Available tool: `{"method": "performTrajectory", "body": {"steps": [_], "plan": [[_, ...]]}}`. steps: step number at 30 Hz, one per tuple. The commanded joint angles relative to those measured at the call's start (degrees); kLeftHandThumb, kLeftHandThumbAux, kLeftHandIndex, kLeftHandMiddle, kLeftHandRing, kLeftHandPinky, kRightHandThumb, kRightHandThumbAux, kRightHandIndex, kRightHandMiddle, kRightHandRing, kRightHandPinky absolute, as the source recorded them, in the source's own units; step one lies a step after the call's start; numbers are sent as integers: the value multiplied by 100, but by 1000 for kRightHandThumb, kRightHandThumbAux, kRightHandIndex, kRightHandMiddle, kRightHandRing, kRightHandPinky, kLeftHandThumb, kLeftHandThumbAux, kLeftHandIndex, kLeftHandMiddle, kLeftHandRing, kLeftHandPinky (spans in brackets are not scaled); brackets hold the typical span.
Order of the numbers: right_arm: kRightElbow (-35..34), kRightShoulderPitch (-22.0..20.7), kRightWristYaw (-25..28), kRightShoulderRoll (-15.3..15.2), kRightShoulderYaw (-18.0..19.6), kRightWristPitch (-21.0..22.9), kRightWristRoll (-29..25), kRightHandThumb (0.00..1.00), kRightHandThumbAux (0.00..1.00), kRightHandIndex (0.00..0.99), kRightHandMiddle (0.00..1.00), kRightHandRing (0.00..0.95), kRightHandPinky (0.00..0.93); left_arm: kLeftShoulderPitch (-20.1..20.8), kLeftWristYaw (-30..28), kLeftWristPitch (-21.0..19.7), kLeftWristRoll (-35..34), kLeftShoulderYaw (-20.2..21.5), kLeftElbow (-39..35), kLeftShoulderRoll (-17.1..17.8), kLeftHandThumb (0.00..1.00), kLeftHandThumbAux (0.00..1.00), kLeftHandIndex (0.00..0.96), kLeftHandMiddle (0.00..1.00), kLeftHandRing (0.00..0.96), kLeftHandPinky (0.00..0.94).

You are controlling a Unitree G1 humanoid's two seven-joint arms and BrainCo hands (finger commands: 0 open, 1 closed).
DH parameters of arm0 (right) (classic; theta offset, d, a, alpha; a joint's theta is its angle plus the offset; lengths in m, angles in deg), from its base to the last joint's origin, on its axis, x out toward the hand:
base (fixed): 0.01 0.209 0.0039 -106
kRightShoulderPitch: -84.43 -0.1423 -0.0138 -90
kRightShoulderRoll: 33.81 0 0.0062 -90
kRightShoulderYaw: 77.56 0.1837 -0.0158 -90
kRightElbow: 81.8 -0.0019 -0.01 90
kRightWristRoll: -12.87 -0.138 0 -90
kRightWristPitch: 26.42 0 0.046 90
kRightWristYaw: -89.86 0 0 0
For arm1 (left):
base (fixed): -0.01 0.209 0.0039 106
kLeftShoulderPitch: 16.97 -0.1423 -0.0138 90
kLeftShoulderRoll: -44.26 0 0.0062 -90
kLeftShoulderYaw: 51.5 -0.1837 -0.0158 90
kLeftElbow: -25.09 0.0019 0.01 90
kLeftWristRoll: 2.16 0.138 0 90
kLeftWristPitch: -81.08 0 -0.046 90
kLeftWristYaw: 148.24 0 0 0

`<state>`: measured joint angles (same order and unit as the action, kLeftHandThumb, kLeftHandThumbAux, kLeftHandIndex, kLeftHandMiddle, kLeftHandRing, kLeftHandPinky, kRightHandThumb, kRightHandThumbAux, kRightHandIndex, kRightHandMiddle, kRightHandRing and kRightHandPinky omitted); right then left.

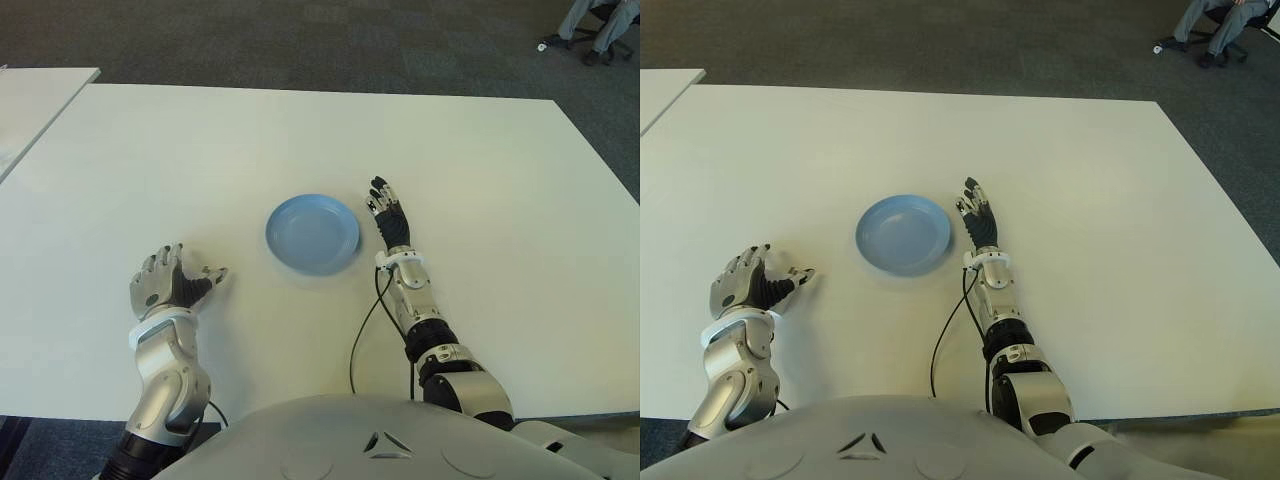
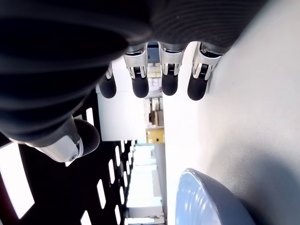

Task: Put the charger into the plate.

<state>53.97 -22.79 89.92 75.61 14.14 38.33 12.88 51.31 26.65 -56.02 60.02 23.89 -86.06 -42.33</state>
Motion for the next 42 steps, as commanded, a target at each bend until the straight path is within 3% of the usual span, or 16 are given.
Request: {"method": "performTrajectory", "body": {"steps": [1, 10, 24, 42], "plan": [[199, 95, 54, 26, 78, 162, -110, 0, 523, 26, 47, 27, 43, -106, -242, -76, 155, -1, -167, -44, 128, 333, 0, 37, 62, 134], [267, 75, 122, 48, 135, 117, -150, 0, 524, 32, 54, 33, 53, -229, -349, -130, 252, 39, -286, -75, 139, 349, 0, 17, 46, 125], [332, 59, 168, 49, 186, 34, -156, 0, 528, 36, 59, 38, 60, -351, -118, 5, 268, 97, -188, -220, 151, 365, 0, 64, 89, 156], [378, 28, 190, 49, 197, 16, -146, 0, 520, 38, 58, 37, 58, -607, 81, 169, 393, 103, -264, -331, 137, 344, 0, 1, 9, 69]]}}
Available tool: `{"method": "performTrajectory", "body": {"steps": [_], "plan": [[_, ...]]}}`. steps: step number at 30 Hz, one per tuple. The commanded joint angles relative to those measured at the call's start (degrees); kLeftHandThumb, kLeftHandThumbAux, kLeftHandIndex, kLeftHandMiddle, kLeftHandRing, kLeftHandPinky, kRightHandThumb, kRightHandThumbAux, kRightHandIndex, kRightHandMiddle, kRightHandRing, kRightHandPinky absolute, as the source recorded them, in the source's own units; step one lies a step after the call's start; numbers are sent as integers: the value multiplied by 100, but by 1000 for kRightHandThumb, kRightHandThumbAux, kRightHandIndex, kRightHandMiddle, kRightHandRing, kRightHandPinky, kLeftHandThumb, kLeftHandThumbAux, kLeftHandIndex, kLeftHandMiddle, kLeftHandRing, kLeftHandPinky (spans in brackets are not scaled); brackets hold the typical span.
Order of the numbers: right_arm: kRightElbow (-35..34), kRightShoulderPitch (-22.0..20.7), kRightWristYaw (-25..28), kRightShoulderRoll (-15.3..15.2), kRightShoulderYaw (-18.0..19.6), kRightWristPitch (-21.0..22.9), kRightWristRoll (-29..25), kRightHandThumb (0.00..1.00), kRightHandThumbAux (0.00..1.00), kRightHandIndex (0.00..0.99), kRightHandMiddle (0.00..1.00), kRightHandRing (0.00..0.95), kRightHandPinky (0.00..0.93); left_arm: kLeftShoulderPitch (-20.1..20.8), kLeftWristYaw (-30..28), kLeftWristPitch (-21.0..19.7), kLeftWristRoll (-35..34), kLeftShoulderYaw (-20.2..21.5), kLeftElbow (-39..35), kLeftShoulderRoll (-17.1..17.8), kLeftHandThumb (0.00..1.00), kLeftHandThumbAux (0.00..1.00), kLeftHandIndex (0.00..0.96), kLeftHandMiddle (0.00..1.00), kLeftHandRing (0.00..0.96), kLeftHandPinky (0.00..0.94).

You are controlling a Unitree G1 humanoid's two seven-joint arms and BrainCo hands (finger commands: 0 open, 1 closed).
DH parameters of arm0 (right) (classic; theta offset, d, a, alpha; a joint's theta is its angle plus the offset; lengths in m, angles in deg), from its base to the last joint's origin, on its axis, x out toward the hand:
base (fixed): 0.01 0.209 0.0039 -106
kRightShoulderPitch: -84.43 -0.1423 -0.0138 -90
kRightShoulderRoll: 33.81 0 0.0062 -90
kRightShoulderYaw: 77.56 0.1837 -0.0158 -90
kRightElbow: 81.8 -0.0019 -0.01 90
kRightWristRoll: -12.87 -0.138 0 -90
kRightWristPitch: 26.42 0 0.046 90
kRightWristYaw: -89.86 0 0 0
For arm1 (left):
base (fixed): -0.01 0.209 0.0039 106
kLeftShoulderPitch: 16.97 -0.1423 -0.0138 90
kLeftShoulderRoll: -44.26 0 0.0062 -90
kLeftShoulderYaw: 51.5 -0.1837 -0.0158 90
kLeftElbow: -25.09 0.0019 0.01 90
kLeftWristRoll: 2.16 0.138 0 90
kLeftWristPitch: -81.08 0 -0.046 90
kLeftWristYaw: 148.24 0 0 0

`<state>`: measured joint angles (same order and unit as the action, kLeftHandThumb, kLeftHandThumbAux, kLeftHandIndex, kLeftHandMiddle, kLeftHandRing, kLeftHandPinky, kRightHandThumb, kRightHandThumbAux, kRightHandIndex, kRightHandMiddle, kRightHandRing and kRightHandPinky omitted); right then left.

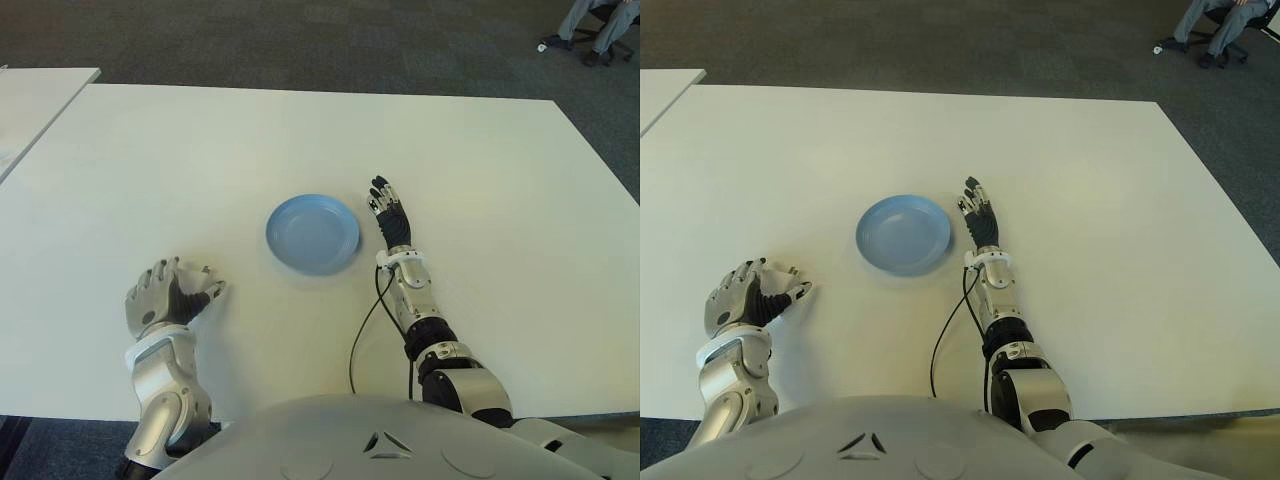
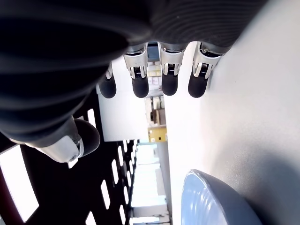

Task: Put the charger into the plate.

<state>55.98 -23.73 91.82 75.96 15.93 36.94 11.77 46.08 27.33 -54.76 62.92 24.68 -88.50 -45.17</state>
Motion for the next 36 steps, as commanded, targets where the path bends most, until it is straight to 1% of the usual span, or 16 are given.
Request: {"method": "performTrajectory", "body": {"steps": [1, 9, 20, 31, 36], "plan": [[178, 118, -3, 16, 17, 156, -33, 0, 519, 38, 57, 36, 56, -87, -3, 50, 105, 30, -24, -46, 137, 344, 0, 0, 6, 67], [181, 116, 18, 20, 30, 149, -56, 0, 521, 39, 58, 35, 59, -191, -85, 6, 125, -6, -62, -136, 138, 352, 0, 0, 5, 81], [193, 112, 53, 28, 68, 141, -99, 0, 529, 44, 62, 40, 66, -312, -22, -13, 197, -30, 5, -297, 146, 326, 0, 0, 8, 78], [239, 85, 50, 43, 76, 114, -105, 0, 531, 47, 64, 42, 66, -382, 59, 16, 199, 39, 73, -387, 148, 336, 0, 0, 1, 70], [259, 75, 45, 39, 75, 103, -101, 0, 530, 49, 66, 45, 70, -401, 107, 13, 174, 79, 110, -428, 153, 344, 0, 0, 7, 82]]}}
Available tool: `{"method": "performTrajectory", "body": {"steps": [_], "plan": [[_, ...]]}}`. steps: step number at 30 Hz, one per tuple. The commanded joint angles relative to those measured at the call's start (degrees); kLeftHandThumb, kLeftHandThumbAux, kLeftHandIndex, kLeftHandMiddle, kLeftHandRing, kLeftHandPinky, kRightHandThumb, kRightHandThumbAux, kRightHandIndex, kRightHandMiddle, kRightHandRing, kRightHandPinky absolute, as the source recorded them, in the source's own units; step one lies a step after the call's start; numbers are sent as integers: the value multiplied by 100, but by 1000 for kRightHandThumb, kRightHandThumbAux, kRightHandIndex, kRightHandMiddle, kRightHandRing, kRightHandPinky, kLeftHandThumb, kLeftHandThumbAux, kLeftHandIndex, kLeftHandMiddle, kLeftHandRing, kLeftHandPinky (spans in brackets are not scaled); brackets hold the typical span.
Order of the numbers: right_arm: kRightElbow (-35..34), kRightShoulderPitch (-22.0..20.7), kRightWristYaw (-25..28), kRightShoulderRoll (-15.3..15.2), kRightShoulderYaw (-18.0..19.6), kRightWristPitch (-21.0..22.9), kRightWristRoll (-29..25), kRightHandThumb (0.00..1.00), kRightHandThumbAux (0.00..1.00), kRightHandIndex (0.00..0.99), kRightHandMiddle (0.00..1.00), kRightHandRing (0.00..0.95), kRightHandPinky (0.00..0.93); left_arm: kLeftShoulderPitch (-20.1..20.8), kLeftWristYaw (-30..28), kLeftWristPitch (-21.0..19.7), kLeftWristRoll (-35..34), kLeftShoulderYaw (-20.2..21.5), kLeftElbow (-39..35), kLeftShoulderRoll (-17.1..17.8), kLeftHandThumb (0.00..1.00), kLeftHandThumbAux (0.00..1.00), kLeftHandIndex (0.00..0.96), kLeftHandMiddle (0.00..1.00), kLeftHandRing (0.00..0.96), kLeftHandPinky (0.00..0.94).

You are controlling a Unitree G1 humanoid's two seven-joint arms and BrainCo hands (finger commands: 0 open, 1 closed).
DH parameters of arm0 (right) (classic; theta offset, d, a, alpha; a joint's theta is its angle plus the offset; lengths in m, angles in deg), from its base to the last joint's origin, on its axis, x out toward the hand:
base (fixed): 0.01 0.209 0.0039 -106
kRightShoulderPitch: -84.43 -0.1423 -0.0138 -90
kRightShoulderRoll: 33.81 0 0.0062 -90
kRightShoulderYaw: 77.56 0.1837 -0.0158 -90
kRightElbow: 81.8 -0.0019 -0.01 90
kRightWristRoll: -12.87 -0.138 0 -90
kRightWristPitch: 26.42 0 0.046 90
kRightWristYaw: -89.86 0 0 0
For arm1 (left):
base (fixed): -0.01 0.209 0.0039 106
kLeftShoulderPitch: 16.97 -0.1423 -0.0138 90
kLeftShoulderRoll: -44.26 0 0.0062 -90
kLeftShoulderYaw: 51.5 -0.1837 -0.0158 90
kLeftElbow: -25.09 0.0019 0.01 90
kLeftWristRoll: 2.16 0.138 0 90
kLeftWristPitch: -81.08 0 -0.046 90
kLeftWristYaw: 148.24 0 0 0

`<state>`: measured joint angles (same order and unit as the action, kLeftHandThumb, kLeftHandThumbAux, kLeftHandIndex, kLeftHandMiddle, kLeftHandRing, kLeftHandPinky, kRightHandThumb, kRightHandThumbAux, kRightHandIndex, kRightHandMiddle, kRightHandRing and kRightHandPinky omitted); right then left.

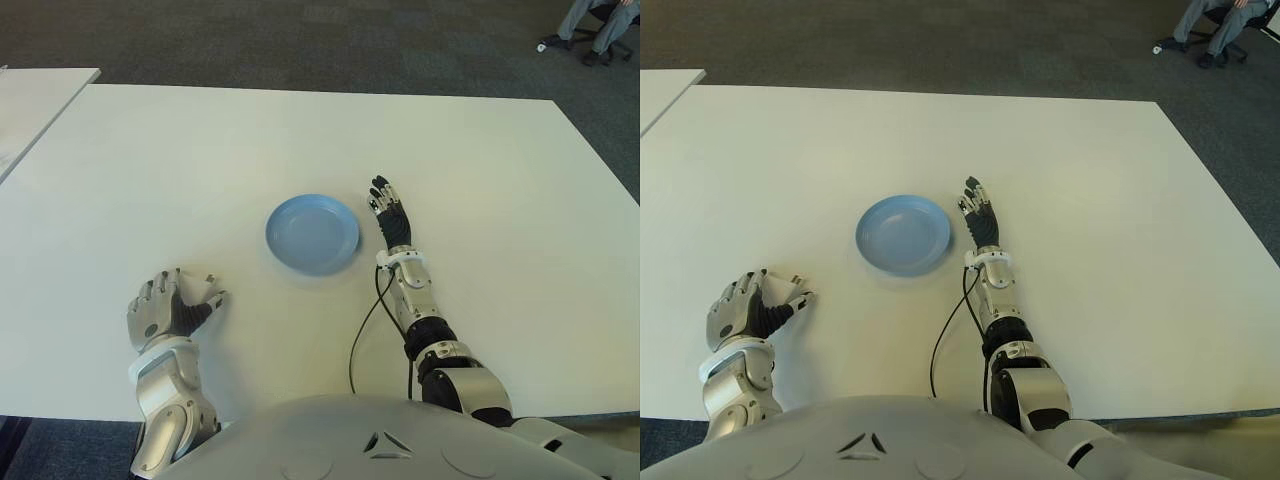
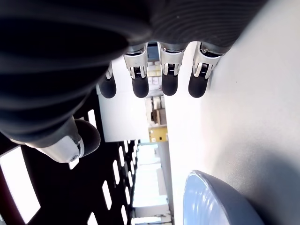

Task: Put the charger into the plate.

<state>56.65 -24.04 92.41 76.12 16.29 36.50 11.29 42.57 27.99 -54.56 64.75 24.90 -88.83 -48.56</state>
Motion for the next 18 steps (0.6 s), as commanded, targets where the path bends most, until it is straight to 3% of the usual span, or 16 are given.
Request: {"method": "performTrajectory", "body": {"steps": [1, 7, 10, 14, 18], "plan": [[196, 103, -16, 22, 38, 145, -51, 0, 530, 50, 67, 46, 71, -54, 54, -11, -15, 69, 153, -103, 155, 346, 0, 0, 10, 87], [244, 81, -16, 16, 39, 123, -46, 0, 529, 51, 68, 47, 70, -51, 254, 30, -83, 151, 247, -220, 171, 355, 0, 22, 44, 145], [248, 82, -3, 10, 40, 115, -51, 0, 527, 50, 64, 43, 68, -77, 503, 102, -156, 214, 341, -325, 207, 369, 0, 91, 129, 216], [242, 91, -1, 11, 40, 101, -54, 0, 526, 50, 62, 41, 68, -32, 935, 233, -323, 337, 596, -461, 259, 383, 0, 122, 163, 247], [220, 107, -11, 15, 37, 91, -49, 0, 526, 55, 61, 41, 70, 40, 1423, 400, -527, 475, 940, -587, 357, 402, 19, 223, 290, 364]]}}
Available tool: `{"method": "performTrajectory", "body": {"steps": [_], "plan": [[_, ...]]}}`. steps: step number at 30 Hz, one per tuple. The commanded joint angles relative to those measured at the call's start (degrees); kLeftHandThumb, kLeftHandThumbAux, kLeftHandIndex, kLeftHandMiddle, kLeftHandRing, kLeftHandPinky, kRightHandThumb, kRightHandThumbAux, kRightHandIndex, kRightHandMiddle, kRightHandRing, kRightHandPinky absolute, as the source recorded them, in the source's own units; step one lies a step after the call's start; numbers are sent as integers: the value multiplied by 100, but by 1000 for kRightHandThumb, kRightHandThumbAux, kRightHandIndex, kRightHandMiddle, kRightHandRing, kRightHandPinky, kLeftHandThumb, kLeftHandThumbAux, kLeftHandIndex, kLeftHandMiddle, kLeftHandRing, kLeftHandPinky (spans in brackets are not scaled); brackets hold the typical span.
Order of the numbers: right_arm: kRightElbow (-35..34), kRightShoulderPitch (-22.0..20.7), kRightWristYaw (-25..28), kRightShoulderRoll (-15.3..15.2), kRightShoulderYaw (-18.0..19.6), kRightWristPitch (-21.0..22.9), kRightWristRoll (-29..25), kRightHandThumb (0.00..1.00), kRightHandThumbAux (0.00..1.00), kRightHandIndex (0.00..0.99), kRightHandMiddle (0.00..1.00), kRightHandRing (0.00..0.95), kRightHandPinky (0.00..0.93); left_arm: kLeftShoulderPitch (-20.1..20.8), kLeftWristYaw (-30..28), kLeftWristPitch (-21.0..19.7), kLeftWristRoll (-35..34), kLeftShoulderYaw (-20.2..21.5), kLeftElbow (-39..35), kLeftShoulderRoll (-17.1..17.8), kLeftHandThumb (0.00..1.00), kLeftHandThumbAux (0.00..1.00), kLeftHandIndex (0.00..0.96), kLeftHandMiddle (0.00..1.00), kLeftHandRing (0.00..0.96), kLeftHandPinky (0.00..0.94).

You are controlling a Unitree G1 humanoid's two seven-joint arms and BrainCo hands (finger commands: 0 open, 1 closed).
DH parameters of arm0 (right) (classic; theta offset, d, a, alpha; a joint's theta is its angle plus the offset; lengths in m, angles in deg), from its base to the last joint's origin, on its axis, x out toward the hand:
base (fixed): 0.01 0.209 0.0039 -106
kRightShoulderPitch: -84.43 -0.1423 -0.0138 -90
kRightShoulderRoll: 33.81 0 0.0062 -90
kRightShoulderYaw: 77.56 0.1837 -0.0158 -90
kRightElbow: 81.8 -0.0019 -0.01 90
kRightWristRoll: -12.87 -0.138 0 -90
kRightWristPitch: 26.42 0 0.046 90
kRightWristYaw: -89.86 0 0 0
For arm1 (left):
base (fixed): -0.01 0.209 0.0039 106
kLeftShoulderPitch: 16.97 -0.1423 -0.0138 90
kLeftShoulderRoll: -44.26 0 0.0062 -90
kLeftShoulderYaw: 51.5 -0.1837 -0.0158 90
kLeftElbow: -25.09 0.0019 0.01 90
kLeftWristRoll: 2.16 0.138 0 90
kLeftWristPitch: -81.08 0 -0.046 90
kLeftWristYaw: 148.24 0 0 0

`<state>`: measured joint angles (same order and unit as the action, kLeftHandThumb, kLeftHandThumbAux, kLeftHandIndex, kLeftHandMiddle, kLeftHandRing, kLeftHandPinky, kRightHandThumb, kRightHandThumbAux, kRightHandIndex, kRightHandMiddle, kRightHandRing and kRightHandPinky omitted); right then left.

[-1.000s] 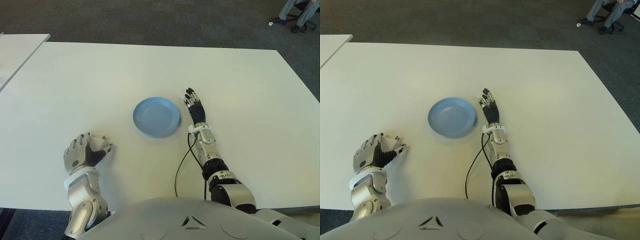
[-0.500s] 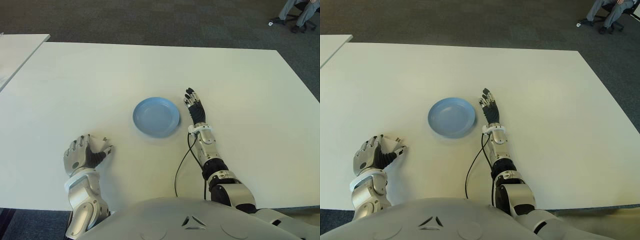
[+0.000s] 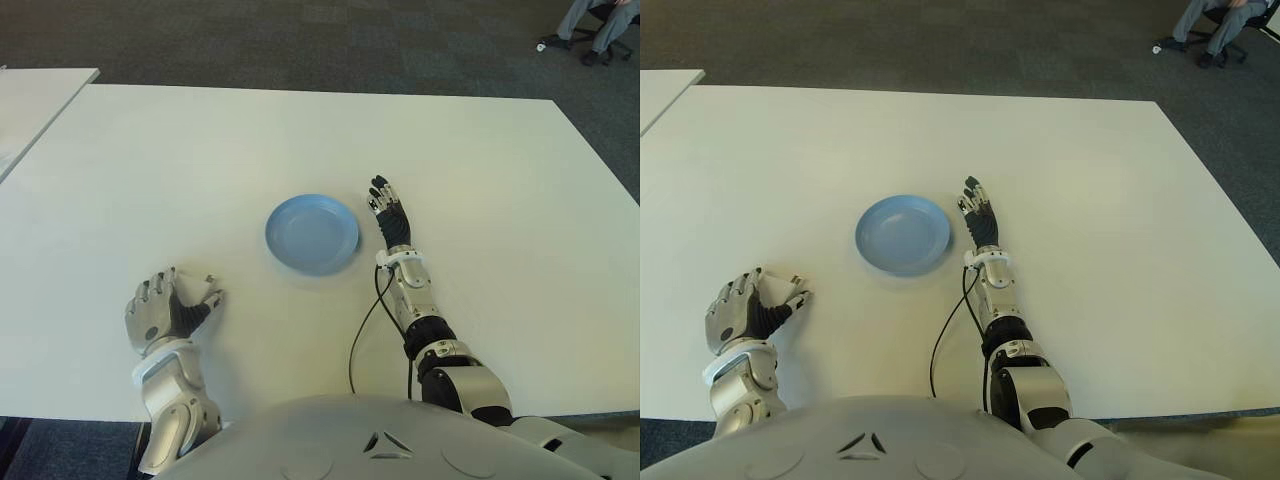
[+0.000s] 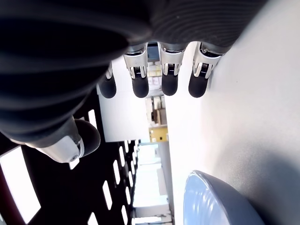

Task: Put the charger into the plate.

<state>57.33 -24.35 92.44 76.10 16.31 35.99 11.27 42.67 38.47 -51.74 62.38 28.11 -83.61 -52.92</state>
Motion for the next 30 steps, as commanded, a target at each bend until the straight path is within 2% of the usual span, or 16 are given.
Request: {"method": "performTrajectory", "body": {"steps": [1, 5, 10, 14, 15, 17, 19, 26, 30], "plan": [[139, 147, -16, 19, 33, 140, -45, 0, 526, 55, 61, 41, 69, 47, 488, 173, -351, 199, 498, -167, 375, 405, 24, 243, 315, 389], [125, 159, -25, 20, 29, 129, -39, 0, 525, 58, 60, 40, 68, 236, 1149, 618, -793, 497, 1135, -154, 460, 423, 71, 335, 415, 499], [131, 161, -15, 26, 39, 101, -55, 0, 522, 66, 60, 39, 67, 258, 1801, 1130, -1159, 679, 1586, -155, 680, 460, 283, 509, 540, 572], [106, 180, -10, 29, 39, 98, -59, 0, 521, 68, 60, 38, 67, 266, 2021, 1274, -1256, 710, 1735, -146, 751, 469, 356, 573, 589, 609], [100, 186, -8, 31, 39, 96, -61, 0, 521, 68, 60, 38, 67, 285, 2068, 1301, -1261, 707, 1814, -134, 757, 471, 363, 579, 594, 612], [98, 189, -5, 33, 43, 89, -67, 0, 522, 70, 60, 39, 68, 343, 2132, 1358, -1266, 691, 1991, -99, 746, 599, 407, 644, 656, 672], [98, 190, 1, 34, 45, 82, -70, 0, 524, 71, 60, 39, 68, 383, 2166, 1406, -1277, 672, 2110, -66, 745, 643, 423, 686, 694, 712], [68, 206, 4, 40, 37, 79, -68, 0, 528, 74, 58, 37, 62, 441, 2266, 1607, -1403, 698, 2336, 35, 750, 689, 442, 800, 799, 821], [65, 207, 9, 44, 42, 89, -79, 0, 528, 73, 57, 35, 59, 427, 2385, 1772, -1504, 760, 2326, 60, 752, 692, 444, 830, 827, 838]]}}
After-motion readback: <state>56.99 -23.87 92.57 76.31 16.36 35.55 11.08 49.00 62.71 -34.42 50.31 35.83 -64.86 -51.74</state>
